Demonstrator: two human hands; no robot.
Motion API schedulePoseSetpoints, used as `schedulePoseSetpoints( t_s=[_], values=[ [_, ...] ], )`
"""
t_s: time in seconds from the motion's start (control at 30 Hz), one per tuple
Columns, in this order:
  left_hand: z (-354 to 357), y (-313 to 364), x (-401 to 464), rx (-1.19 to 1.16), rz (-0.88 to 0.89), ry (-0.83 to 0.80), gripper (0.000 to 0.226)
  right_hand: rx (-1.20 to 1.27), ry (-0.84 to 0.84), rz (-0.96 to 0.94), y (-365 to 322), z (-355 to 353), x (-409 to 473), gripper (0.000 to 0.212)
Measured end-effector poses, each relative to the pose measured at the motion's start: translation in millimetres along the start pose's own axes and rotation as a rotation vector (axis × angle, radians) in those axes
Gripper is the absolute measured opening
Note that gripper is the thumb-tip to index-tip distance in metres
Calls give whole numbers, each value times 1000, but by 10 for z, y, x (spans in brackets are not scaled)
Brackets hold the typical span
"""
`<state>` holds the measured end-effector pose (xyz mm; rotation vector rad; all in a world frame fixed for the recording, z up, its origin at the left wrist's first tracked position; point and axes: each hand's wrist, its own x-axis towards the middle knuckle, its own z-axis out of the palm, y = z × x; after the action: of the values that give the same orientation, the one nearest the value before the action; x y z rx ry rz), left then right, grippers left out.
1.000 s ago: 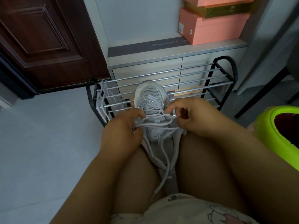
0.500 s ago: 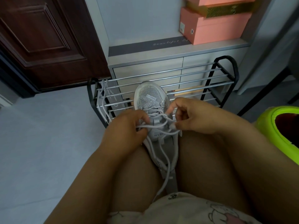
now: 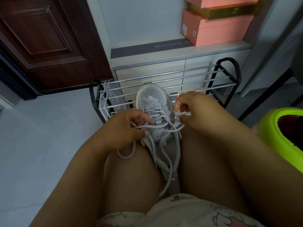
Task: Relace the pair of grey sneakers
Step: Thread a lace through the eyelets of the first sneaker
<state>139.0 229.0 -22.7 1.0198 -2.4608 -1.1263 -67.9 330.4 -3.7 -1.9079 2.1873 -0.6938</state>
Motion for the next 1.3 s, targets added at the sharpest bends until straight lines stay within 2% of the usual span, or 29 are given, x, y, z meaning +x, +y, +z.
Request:
schedulePoseSetpoints(
  t_s=[0.07, 0.13, 0.2, 0.27, 0.33, 0.53, 0.67, 0.8, 0.87, 0.9, 0.93, 1.0, 1.07, 1.13, 1.2, 1.3],
  values=[
    [-32, -5, 5, -44, 8, -35, 28, 3, 83, -100, -96, -13, -28, 9],
    [-45, -15, 9, -61, 8, -41, 29, 17, 65, -224, -236, 10, -80, 2],
    [-47, -19, 11, -72, 8, -49, 28, -151, -6, -315, -360, 142, -109, 17],
    [-48, -18, 10, -97, 17, -56, 28, -352, -103, -291, -443, 290, -81, 32],
    [-46, -19, 9, -110, 26, -50, 28, -367, -180, -282, -499, 381, -50, 30],
    [-52, -8, 3, -163, 26, -87, 28, 18, -345, -363, -344, -55, -121, 4],
    [-62, -5, 8, -156, 34, -101, 27, 428, -385, -277, -45, -353, -125, 19],
    [-68, -17, 9, -143, 52, -85, 30, 832, -372, -362, 285, -497, -234, 8],
    [-82, -30, 11, -127, 61, -70, 31, 1041, -318, -329, 428, -552, -312, 6],
    [-82, -34, 14, -107, 66, -63, 31, 1069, -319, -308, 491, -570, -330, 5],
    [-74, -36, 19, -79, 73, -53, 32, 1008, -364, -286, 525, -598, -326, 5],
    [-43, -43, 25, -38, 75, -15, 35, 641, -540, -211, 500, -610, -289, 8],
    [-18, -45, 17, -60, 64, 17, 40, 234, -604, -92, 387, -578, -246, 32],
    [1, -46, -1, -95, 59, 29, 45, 136, -422, -53, 142, -491, -225, 45],
    [11, -49, -17, -103, 68, 37, 49, 75, -210, -155, -173, -322, -211, 35],
    [22, -47, -32, -109, 85, 51, 53, -241, -152, -313, -507, 87, -72, 25]
  ],
)
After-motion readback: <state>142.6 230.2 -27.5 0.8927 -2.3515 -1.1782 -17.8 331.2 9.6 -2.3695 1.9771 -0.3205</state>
